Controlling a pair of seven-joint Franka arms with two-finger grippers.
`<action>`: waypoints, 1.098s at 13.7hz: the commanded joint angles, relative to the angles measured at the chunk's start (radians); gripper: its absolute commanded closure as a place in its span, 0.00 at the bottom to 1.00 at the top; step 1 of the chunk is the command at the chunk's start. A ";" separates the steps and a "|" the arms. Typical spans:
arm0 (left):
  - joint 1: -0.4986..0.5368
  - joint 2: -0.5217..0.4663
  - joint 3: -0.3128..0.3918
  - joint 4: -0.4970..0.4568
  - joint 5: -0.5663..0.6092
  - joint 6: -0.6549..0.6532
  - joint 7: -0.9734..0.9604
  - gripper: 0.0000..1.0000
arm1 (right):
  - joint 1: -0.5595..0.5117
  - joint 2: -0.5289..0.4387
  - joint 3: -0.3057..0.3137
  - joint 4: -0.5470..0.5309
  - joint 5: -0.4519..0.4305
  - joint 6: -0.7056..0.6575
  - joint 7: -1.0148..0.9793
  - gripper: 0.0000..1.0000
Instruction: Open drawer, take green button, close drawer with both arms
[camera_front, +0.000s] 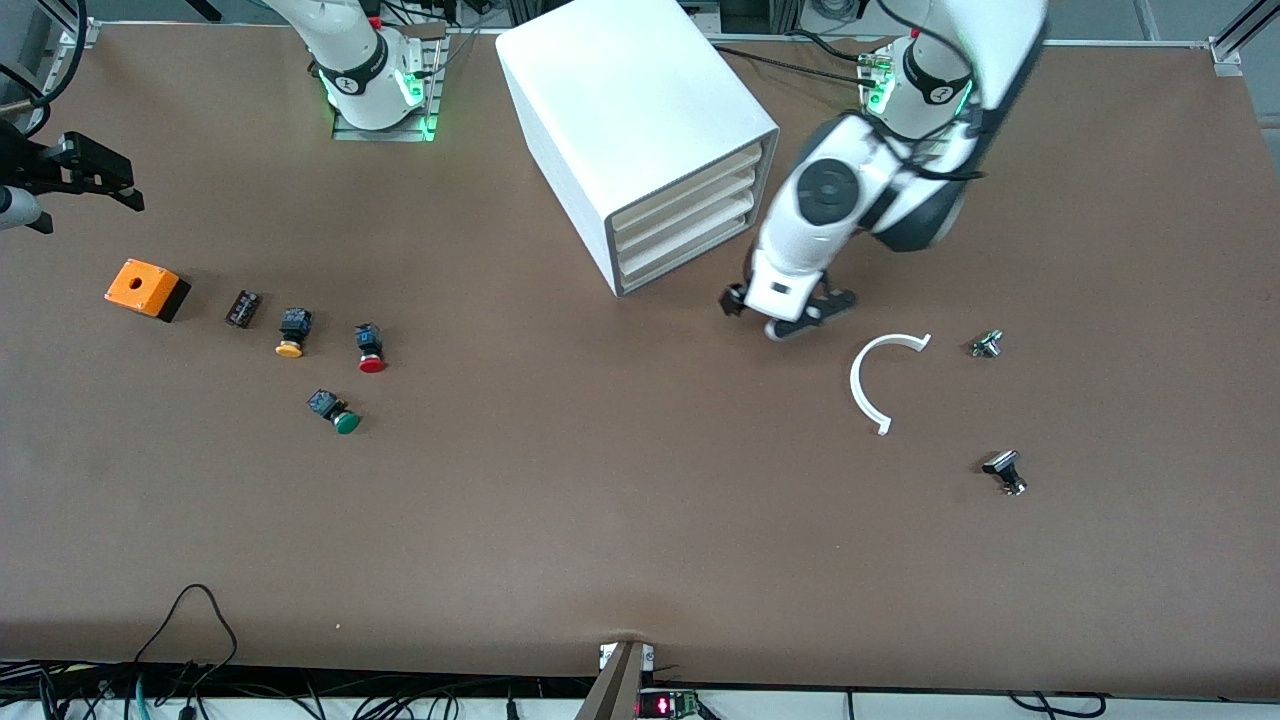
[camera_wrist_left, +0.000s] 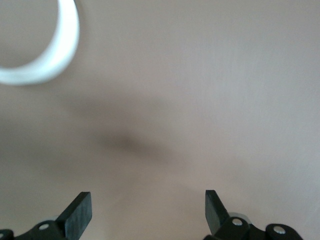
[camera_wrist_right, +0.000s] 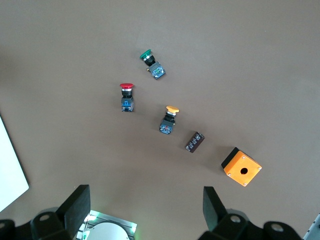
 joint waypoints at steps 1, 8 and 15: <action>0.148 -0.126 -0.012 0.013 -0.005 -0.107 0.280 0.00 | -0.003 -0.009 -0.004 -0.013 0.011 -0.008 -0.012 0.00; 0.272 -0.284 0.109 0.203 -0.004 -0.495 0.755 0.00 | -0.004 -0.001 -0.003 -0.011 0.014 -0.011 -0.010 0.00; 0.276 -0.332 0.283 0.295 0.025 -0.635 1.003 0.00 | -0.003 0.001 -0.003 -0.010 0.013 0.001 -0.012 0.00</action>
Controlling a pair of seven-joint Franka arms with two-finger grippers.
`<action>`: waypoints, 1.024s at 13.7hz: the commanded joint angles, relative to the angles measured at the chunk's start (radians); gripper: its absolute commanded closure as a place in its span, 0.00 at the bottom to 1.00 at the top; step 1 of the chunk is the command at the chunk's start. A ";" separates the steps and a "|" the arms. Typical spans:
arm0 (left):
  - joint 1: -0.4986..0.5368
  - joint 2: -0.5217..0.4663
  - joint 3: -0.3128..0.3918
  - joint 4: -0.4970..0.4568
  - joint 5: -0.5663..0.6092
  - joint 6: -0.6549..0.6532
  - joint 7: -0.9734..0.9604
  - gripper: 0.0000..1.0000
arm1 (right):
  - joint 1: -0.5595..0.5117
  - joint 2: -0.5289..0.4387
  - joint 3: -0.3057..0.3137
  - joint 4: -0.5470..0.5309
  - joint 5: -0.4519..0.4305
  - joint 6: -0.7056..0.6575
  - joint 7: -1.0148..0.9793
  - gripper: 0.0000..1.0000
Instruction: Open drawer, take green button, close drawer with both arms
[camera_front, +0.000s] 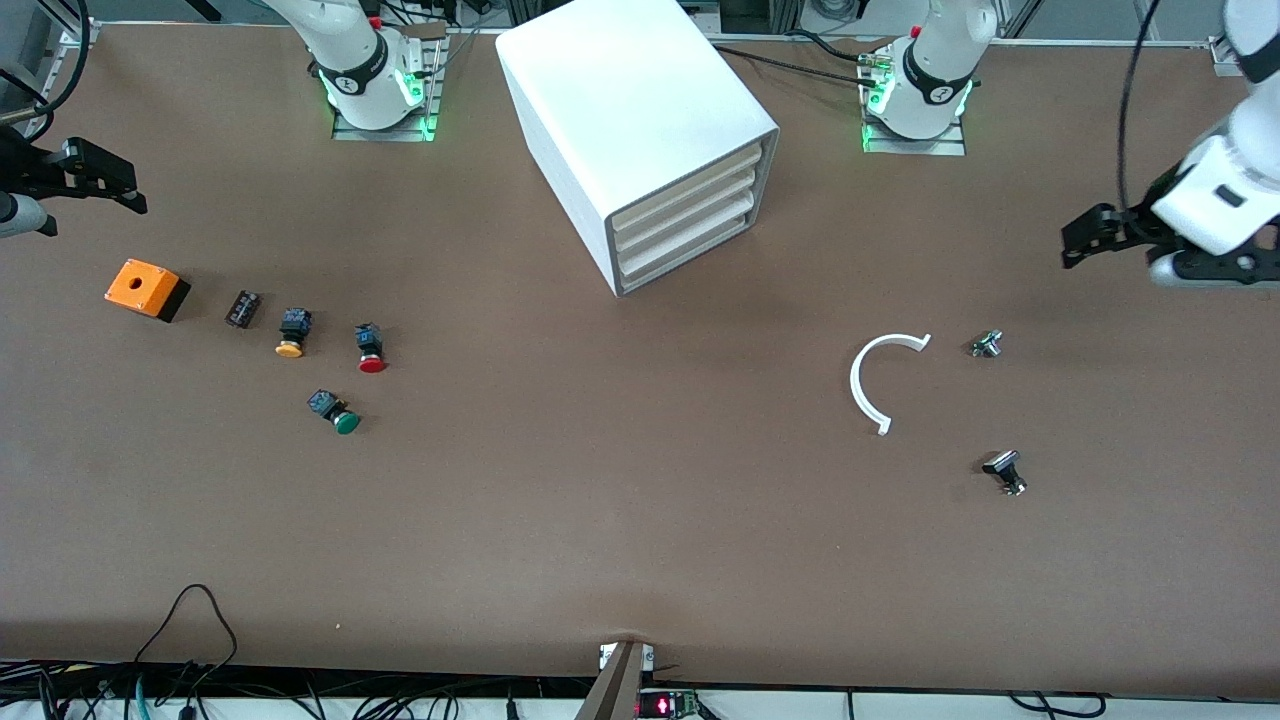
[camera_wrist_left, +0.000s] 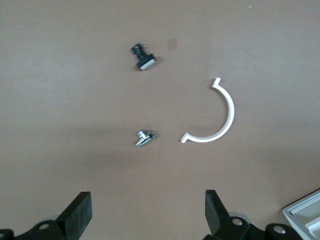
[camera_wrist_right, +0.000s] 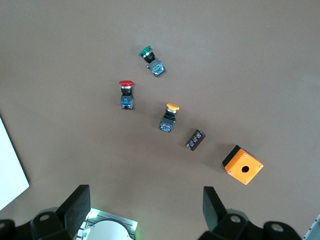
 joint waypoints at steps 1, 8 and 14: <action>-0.004 0.024 0.005 0.087 0.014 -0.083 0.024 0.00 | -0.002 -0.009 0.001 -0.007 0.013 0.002 -0.011 0.00; 0.025 0.055 0.005 0.109 0.043 -0.008 0.016 0.00 | -0.002 -0.009 0.001 -0.007 0.013 0.008 -0.010 0.00; 0.051 0.089 0.002 0.155 0.019 -0.003 0.028 0.00 | -0.002 -0.007 0.002 -0.007 0.013 0.006 -0.007 0.00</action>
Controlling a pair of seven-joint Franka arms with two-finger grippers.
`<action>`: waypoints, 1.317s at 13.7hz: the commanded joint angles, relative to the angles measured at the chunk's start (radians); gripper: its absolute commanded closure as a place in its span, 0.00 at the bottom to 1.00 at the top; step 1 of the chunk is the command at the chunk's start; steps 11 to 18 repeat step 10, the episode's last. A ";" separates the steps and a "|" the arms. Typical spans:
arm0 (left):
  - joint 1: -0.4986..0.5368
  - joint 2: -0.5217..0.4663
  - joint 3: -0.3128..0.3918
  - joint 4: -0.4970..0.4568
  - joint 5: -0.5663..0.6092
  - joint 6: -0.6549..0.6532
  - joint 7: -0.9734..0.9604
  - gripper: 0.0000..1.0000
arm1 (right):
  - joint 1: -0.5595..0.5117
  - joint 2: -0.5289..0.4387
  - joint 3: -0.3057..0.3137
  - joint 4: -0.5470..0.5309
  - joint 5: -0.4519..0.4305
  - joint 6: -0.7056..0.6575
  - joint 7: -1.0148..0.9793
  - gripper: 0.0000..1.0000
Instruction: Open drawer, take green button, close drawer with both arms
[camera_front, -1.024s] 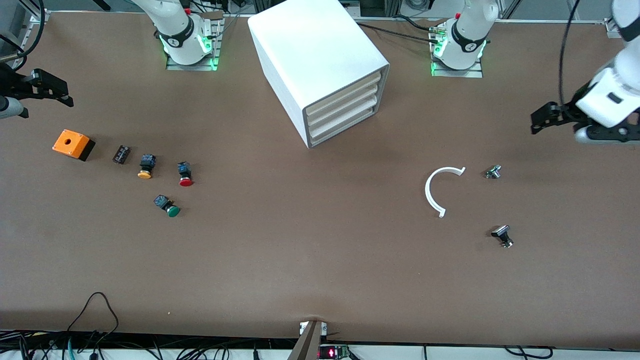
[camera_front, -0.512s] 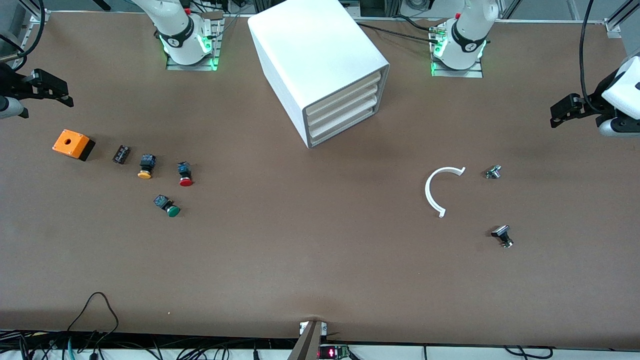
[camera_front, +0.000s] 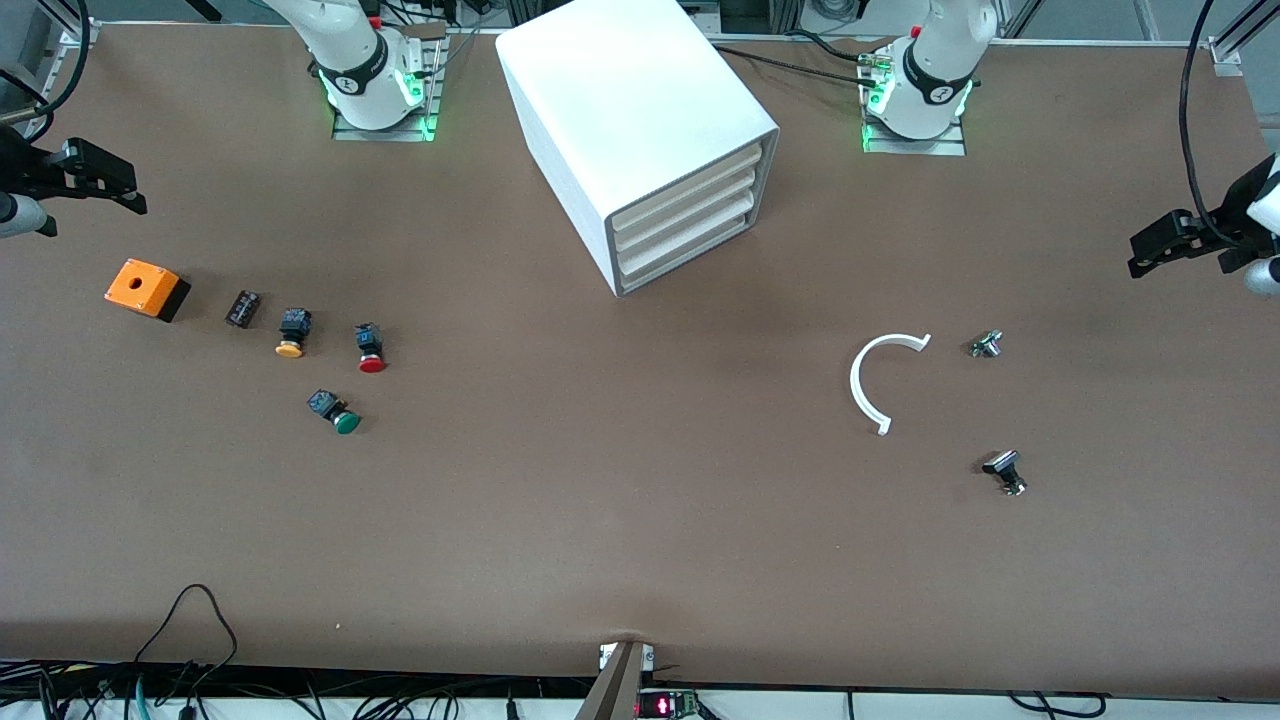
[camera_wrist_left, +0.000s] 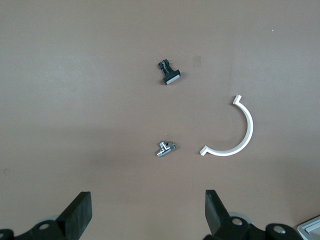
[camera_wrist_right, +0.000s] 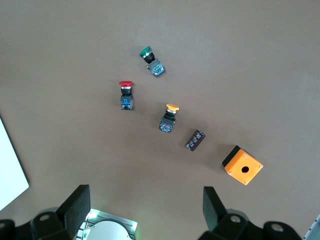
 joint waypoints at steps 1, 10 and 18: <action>0.005 0.041 -0.008 0.060 -0.013 -0.014 0.023 0.00 | -0.002 -0.008 0.002 -0.007 0.013 0.005 -0.007 0.00; 0.007 0.040 -0.014 0.057 -0.019 -0.012 0.024 0.00 | -0.001 -0.008 0.002 -0.007 0.011 0.010 -0.007 0.00; 0.007 0.040 -0.014 0.057 -0.019 -0.012 0.024 0.00 | -0.001 -0.008 0.002 -0.007 0.011 0.010 -0.007 0.00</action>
